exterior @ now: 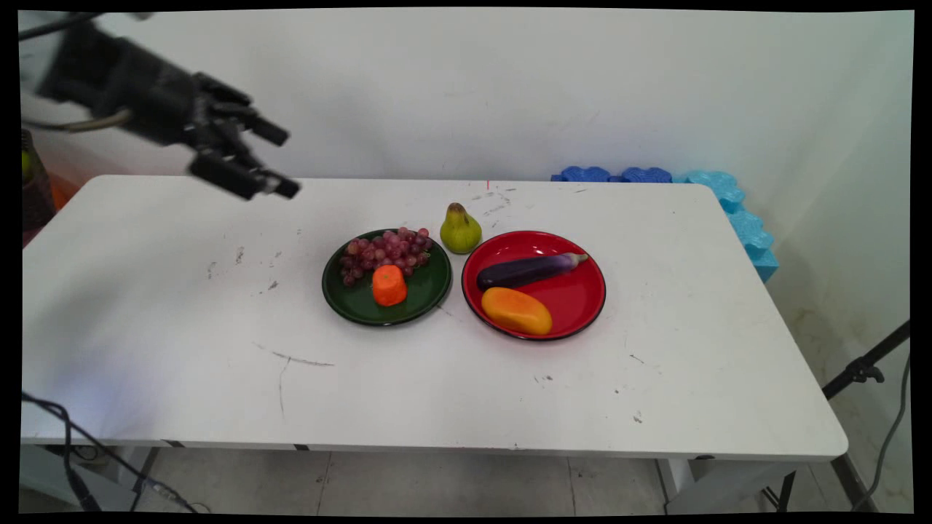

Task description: Pick up the eggplant from the red plate

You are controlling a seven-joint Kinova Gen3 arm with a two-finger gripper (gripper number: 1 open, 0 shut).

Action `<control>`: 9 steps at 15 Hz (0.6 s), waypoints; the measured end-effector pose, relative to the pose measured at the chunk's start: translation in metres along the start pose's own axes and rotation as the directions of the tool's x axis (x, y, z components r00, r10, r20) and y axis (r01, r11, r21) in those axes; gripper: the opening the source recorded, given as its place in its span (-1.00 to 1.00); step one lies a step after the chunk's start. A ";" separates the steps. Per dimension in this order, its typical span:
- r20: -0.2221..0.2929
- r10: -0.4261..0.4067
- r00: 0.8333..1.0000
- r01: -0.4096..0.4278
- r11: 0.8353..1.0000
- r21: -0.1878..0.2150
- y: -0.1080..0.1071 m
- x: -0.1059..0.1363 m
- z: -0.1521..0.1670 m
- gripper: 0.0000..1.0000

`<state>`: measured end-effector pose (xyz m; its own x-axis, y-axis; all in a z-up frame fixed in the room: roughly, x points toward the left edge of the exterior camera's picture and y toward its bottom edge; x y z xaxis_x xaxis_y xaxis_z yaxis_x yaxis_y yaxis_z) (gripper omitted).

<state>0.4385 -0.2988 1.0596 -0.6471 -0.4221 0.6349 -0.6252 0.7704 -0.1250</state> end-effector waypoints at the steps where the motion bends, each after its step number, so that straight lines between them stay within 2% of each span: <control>1: 0.007 -0.001 1.000 0.001 1.000 -0.006 -0.003 0.013 0.011 1.00; 4: 0.026 0.001 1.000 0.000 1.000 -0.019 -0.010 0.046 0.040 1.00; 9: 0.071 0.033 0.997 -0.030 0.999 -0.042 -0.016 0.105 0.124 1.00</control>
<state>0.3262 -0.4144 1.0340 -0.6965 -0.4297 0.5747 -0.5871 0.8018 -0.1120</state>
